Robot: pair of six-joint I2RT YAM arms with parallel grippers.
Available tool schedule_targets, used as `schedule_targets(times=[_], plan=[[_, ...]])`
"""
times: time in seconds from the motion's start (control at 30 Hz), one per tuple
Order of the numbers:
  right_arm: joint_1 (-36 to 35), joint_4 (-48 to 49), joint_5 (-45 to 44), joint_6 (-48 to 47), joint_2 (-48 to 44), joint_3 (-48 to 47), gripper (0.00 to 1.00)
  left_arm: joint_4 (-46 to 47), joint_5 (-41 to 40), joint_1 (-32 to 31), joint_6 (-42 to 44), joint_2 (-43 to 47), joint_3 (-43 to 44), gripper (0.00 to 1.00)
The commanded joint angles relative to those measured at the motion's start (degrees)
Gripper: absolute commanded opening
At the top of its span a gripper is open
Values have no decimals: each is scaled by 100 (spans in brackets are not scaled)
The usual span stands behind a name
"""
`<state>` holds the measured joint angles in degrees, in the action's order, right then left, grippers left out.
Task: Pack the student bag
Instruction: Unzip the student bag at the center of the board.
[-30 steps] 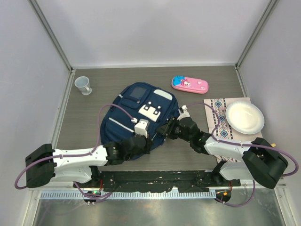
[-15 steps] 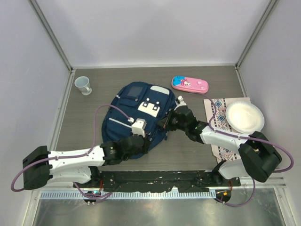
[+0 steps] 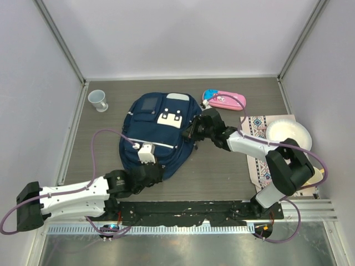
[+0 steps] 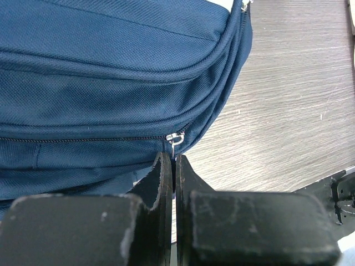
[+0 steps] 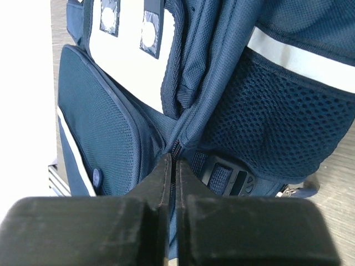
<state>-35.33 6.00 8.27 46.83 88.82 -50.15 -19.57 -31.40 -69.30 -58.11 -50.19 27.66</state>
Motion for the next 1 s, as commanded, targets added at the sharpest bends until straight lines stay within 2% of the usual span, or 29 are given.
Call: schedule_targets(times=[0.0,0.03,0.07,0.13,0.17,0.3,0.4,0.5,0.67,0.83,0.97], plan=[[369,648,-143,-341,162,-584,17,196,387,-84,422,54,38,0],[395,631,-116,-315,119,-531,23,365,441,-84,493,28,38,0],[404,578,-176,-341,40,-348,34,506,476,-93,606,-86,64,0],[413,455,-378,-385,-372,-119,43,832,503,-84,686,-236,117,0],[413,281,-562,-446,-574,4,51,884,503,-84,721,-306,213,0],[422,-212,-1053,-508,-1558,706,60,1130,538,-84,932,-727,424,0],[413,-565,-1065,-412,-2341,1023,62,1498,687,-84,1003,-834,468,0],[395,-547,-584,-27,-2974,1462,62,1711,811,-84,1126,-983,521,0],[238,127,-274,695,-3528,2297,63,1597,811,-84,1284,-1256,776,0],[-386,498,-606,1020,-3187,2414,64,1658,846,-93,1223,-1265,750,0],[-878,1218,-791,1196,-2642,2370,66,1676,802,-84,1135,-1247,688,0]])
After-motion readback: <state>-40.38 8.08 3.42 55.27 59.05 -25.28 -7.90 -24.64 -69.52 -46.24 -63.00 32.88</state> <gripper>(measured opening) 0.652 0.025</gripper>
